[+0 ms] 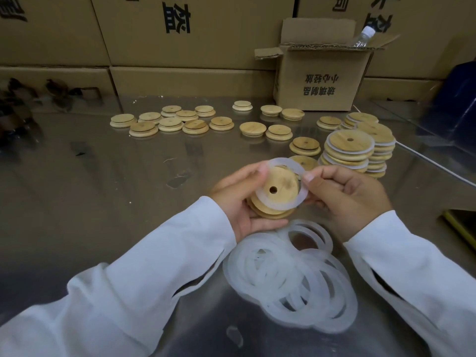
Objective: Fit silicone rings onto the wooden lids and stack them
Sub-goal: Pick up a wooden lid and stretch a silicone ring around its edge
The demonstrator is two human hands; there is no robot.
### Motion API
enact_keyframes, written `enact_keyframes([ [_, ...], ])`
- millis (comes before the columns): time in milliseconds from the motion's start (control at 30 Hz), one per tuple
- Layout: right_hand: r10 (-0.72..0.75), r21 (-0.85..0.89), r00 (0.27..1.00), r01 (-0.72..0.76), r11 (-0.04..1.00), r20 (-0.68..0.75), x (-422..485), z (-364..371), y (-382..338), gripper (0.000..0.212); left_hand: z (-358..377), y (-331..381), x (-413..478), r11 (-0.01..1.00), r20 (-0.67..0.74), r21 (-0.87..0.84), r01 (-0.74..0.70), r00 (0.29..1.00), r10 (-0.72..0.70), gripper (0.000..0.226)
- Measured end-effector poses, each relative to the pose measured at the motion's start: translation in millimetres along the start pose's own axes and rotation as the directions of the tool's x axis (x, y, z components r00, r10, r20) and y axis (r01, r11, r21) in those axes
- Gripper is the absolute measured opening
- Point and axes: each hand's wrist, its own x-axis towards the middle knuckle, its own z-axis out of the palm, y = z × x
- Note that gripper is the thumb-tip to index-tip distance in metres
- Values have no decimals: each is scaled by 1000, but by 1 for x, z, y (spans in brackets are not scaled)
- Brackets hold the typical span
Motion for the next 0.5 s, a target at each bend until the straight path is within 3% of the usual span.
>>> enact_keyframes([
  [133, -29, -49, 999, 30, 998, 15, -3, 1, -2, 8, 2, -5, -1, 993, -38, 55, -101, 994, 104, 21],
  [500, -121, -132, 991, 113, 985, -54, -5, 4, -4, 12, 7, -7, -3, 969, -28, 171, -178, 982, 185, 20],
])
